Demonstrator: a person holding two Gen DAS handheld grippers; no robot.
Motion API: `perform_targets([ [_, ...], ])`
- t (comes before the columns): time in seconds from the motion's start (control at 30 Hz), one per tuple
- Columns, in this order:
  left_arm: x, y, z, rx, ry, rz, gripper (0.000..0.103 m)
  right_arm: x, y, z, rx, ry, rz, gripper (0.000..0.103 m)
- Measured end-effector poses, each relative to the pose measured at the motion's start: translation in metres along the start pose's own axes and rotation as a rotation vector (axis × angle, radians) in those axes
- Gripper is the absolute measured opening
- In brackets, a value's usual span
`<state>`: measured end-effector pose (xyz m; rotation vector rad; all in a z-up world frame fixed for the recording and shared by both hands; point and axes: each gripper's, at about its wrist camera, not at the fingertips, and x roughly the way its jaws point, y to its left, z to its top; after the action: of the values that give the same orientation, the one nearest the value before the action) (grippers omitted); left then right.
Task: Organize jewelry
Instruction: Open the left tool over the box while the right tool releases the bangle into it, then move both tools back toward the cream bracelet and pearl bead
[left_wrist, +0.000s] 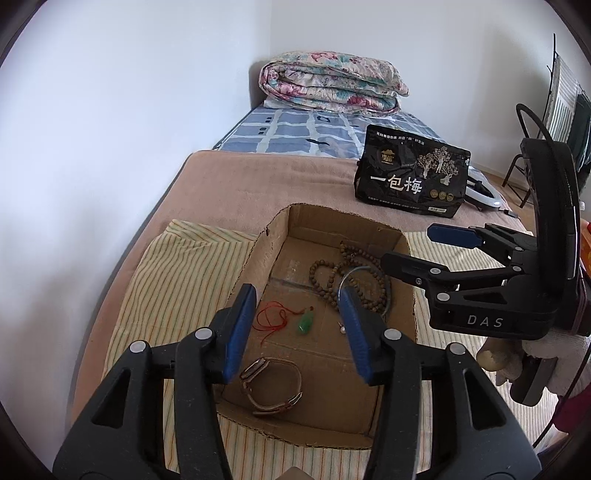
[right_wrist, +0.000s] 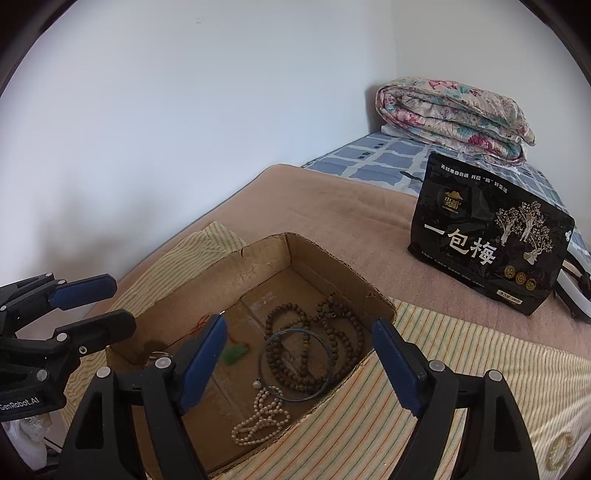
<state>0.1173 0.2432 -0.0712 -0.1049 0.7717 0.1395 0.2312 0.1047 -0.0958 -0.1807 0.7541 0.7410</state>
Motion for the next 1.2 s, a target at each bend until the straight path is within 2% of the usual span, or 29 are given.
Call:
perform_targets([
  [0.1,0.0,0.0,0.0,0.0,0.0,0.001,0.048,-0.002,-0.002,-0.001,0.004,-0.002,-0.009,0.086],
  [0.43,-0.006,-0.001,0.001,-0.009,-0.015,0.015,0.048,-0.014,-0.009,-0.001,0.01,-0.015,-0.026,0.086],
  [0.77,-0.017,-0.018,0.003,0.014,-0.039,0.011,0.049,-0.043,-0.024,-0.005,0.014,-0.039,-0.052,0.088],
  [1.0,-0.02,-0.043,0.005,0.049,-0.053,-0.014,0.049,-0.072,-0.054,-0.015,0.037,-0.052,-0.104,0.089],
  [1.2,-0.023,-0.069,0.004,0.084,-0.06,-0.046,0.049,-0.1,-0.096,-0.031,0.084,-0.055,-0.167,0.09],
])
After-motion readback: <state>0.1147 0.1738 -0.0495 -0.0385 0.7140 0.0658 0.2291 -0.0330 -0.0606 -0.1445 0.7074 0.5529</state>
